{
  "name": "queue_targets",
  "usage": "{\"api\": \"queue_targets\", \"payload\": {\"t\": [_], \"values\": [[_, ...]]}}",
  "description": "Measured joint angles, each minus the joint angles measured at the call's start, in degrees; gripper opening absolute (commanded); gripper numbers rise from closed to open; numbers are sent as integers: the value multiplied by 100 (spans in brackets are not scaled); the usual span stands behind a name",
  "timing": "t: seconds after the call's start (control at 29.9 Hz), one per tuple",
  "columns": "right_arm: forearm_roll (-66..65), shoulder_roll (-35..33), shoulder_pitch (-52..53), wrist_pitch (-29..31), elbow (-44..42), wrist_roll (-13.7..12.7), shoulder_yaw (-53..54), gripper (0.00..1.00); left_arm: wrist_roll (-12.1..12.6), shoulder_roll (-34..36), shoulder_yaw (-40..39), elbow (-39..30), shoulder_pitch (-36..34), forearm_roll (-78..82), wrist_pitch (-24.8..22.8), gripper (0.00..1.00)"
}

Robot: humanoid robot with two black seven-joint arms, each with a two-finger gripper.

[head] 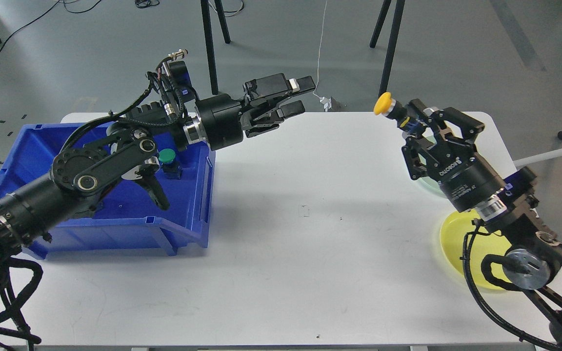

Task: Pass button and place on color plate
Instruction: 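Lower the button onto the yellow plate and open the right gripper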

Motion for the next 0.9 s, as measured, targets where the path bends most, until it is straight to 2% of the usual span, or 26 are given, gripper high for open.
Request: {"api": "queue_targets", "payload": {"t": [0.23, 0.47, 0.64, 0.9], "values": [[-33, -982, -1210, -814, -14, 0, 624, 0, 1, -4, -6, 0, 8, -5, -1, 82], [-149, -1272, -2162, -1409, -47, 0, 623, 0, 1, -4, -7, 0, 16, -8, -1, 82], [-266, -1305, -2334, -1801, -347, 0, 370, 0, 1, -7, -7, -1, 17, -9, -1, 82], [-309, -1309, -2033, -2132, -1157, 0, -444, 1, 1, -7, -7, -1, 17, -8, -2, 82]]}}
